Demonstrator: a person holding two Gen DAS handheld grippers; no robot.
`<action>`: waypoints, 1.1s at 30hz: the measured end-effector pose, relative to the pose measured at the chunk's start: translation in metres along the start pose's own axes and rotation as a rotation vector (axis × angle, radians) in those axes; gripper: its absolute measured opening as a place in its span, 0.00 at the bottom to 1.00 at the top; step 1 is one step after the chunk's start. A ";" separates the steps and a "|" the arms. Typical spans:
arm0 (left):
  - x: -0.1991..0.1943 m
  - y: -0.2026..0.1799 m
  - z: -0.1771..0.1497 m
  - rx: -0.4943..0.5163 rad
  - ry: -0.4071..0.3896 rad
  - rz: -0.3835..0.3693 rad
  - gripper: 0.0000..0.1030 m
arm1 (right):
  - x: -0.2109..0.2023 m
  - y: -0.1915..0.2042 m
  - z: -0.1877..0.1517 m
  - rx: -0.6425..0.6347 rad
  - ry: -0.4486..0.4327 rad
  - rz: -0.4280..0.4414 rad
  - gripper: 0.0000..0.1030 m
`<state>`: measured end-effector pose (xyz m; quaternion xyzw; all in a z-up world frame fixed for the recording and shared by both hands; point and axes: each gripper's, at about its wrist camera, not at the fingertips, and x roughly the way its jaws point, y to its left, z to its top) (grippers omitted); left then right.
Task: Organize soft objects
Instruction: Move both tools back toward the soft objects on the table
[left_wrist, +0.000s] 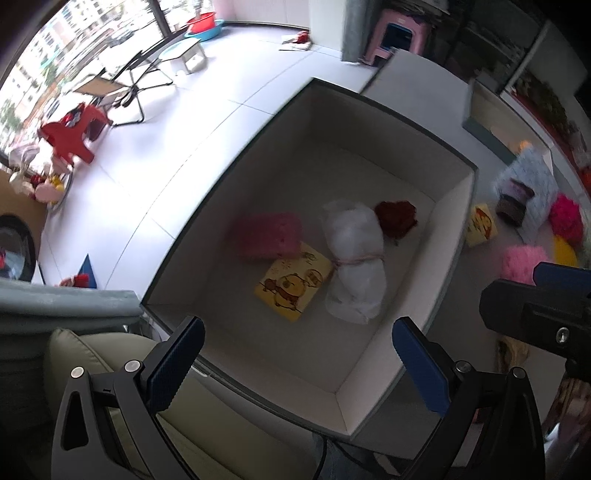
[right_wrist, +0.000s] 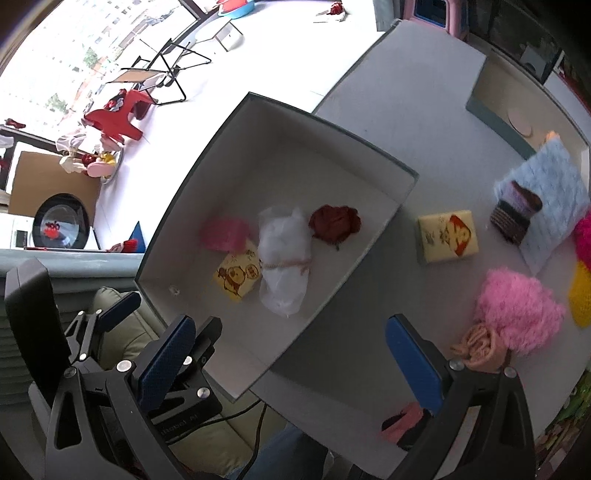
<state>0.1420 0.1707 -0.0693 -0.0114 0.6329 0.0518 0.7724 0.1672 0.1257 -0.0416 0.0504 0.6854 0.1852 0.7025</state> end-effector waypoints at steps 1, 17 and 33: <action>0.000 -0.004 0.000 0.015 0.003 0.003 0.99 | -0.001 -0.006 -0.004 0.014 -0.002 0.002 1.00; -0.004 -0.158 -0.012 0.399 0.065 -0.110 0.99 | -0.010 -0.199 -0.137 0.521 -0.007 -0.038 1.00; 0.080 -0.295 -0.012 0.417 0.192 -0.163 0.99 | 0.003 -0.279 -0.264 0.851 -0.030 0.006 1.00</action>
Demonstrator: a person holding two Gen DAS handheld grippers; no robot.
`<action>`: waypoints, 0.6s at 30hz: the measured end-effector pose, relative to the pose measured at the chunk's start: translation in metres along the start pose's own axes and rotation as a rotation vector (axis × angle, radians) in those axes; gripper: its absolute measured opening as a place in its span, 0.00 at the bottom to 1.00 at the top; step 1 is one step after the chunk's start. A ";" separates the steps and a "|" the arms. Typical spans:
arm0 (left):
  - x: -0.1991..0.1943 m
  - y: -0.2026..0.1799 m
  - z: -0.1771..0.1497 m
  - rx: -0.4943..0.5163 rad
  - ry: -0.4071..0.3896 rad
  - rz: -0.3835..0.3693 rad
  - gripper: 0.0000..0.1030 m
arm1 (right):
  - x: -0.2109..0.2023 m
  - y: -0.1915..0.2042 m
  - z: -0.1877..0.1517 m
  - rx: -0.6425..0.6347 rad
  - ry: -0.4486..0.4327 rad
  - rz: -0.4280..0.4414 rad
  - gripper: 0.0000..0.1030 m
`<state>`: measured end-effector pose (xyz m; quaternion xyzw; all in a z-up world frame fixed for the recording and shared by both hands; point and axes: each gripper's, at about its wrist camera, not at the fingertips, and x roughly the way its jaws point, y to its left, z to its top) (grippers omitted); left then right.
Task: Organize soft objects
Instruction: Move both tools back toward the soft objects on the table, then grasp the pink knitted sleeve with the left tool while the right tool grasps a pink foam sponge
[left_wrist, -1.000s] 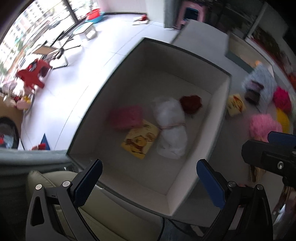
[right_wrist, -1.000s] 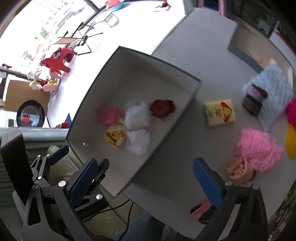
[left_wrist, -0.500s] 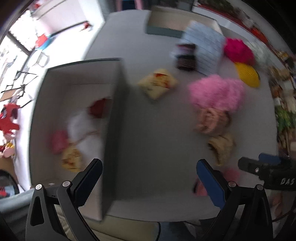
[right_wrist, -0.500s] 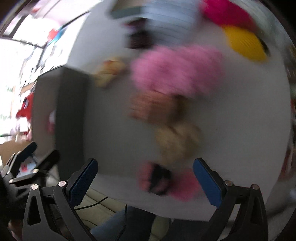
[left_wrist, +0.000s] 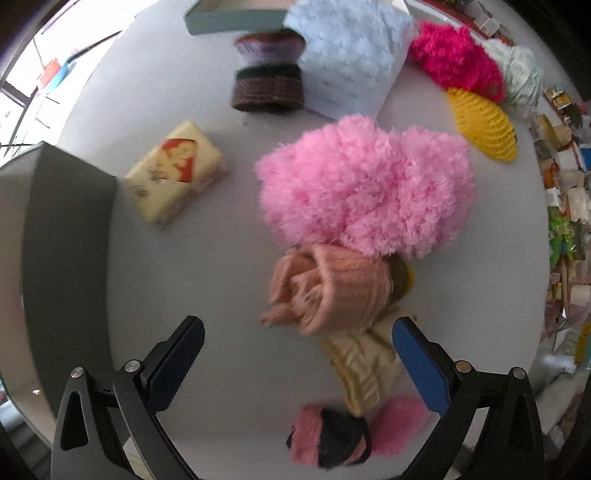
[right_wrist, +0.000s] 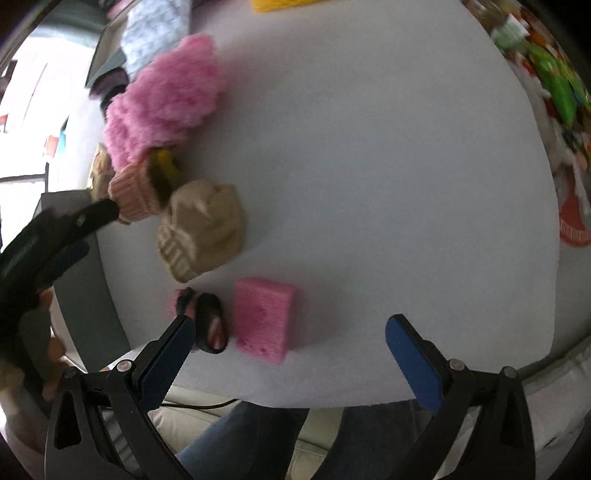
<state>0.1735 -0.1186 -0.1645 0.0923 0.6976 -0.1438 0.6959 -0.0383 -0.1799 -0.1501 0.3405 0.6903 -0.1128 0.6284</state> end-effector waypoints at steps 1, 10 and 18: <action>0.006 -0.002 0.002 -0.003 0.011 0.005 0.99 | 0.003 -0.001 0.000 0.003 -0.003 0.001 1.00; 0.043 -0.004 0.016 -0.092 0.081 0.018 0.99 | 0.047 0.004 -0.003 0.001 0.059 -0.052 1.00; 0.064 -0.008 0.029 -0.132 0.171 0.063 0.99 | 0.047 0.023 -0.016 -0.393 0.008 -0.150 1.00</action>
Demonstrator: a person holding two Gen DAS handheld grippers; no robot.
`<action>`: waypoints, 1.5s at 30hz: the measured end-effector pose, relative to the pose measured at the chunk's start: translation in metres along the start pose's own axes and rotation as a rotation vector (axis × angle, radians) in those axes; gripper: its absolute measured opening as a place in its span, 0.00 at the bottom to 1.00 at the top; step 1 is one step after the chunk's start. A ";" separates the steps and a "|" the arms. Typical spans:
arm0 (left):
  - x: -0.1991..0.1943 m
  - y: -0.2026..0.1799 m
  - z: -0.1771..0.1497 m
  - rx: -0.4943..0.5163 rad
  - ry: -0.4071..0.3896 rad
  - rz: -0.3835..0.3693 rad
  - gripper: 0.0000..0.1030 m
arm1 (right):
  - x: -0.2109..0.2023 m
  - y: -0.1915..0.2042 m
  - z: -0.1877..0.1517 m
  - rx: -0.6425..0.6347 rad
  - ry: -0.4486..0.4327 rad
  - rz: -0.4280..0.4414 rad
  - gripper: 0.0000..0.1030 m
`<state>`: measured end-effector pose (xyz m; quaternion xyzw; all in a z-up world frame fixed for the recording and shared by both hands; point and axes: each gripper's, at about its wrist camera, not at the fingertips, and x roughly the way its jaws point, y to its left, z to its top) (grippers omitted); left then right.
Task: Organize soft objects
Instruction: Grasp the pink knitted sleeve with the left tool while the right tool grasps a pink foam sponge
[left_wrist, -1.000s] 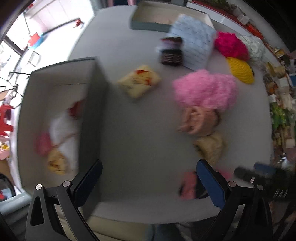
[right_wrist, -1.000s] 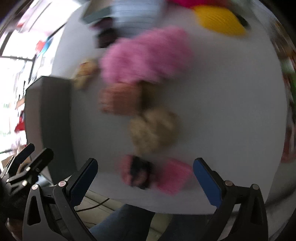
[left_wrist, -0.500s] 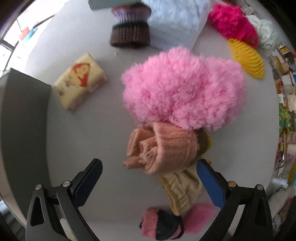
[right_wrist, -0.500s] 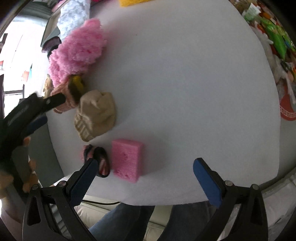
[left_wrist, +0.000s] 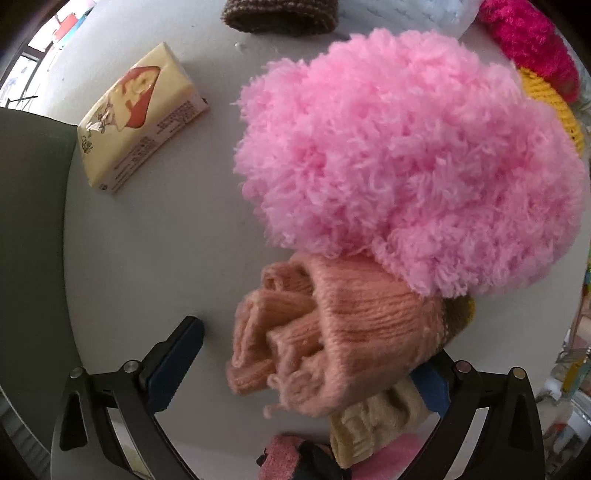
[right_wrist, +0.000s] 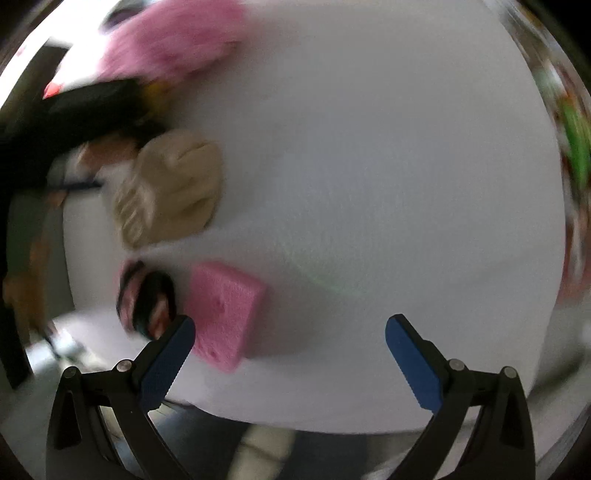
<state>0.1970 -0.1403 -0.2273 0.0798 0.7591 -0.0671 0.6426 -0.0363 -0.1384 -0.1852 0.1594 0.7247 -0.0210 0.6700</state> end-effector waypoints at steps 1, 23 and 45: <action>0.000 -0.001 0.002 -0.002 -0.002 -0.001 0.99 | -0.001 0.008 -0.003 -0.090 -0.007 -0.011 1.00; -0.027 0.012 -0.043 0.160 -0.127 -0.008 0.52 | 0.036 0.087 0.001 -0.565 0.028 -0.210 0.74; -0.084 0.094 -0.130 0.220 -0.201 -0.030 0.52 | -0.040 0.004 -0.011 -0.007 -0.032 -0.040 0.74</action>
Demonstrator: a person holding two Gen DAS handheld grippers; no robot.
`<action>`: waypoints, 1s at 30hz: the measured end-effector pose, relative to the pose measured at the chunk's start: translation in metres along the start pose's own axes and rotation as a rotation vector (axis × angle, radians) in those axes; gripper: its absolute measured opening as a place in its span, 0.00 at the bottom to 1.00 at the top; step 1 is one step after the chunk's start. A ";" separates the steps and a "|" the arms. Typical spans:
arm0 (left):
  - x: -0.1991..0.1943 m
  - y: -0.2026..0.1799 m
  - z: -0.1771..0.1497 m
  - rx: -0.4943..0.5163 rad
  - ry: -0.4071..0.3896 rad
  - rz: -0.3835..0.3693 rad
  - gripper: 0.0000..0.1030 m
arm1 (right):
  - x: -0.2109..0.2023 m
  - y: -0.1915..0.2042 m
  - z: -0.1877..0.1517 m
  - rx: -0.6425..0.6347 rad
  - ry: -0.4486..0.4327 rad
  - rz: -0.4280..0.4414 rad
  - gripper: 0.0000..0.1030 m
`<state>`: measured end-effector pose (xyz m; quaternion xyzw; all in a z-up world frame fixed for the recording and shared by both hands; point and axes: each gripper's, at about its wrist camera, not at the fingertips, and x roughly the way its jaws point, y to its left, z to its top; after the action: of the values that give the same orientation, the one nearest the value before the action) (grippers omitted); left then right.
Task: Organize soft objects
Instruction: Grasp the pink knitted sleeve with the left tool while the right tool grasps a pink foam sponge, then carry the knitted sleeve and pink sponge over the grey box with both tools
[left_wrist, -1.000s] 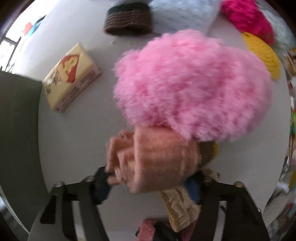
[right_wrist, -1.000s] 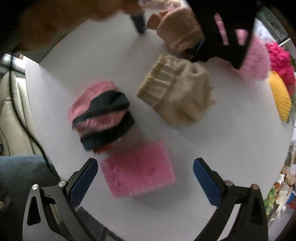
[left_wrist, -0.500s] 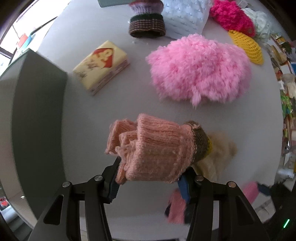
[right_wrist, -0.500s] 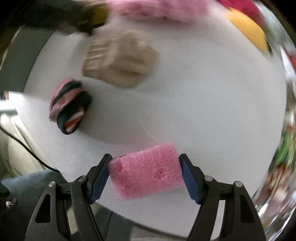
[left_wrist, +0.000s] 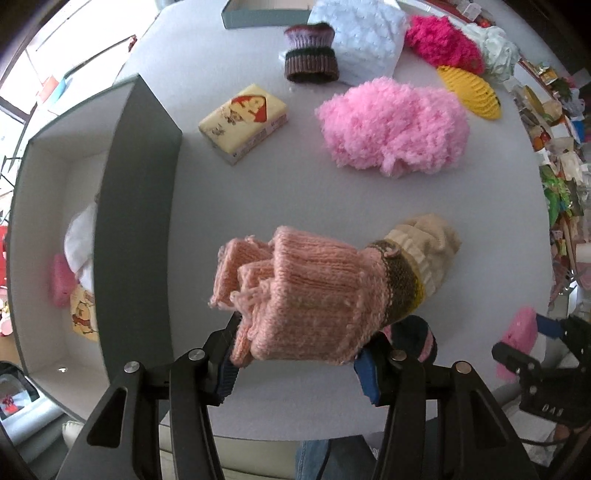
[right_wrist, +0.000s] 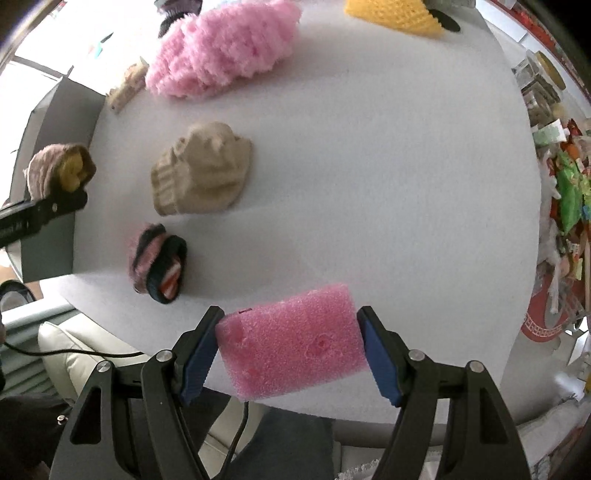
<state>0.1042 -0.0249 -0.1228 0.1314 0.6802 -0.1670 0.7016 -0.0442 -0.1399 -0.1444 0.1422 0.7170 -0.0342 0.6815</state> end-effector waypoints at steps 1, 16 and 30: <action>0.002 -0.003 0.006 0.002 -0.008 -0.001 0.52 | -0.004 0.003 0.003 0.001 -0.005 -0.001 0.74; -0.063 0.054 0.002 -0.124 -0.182 -0.012 0.52 | -0.076 0.063 0.050 -0.165 -0.100 -0.063 0.74; -0.075 0.127 -0.026 -0.342 -0.246 -0.011 0.52 | -0.079 0.164 0.079 -0.411 -0.131 -0.095 0.74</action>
<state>0.1313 0.1057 -0.0540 -0.0148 0.6085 -0.0678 0.7905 0.0762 -0.0143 -0.0485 -0.0363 0.6689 0.0713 0.7390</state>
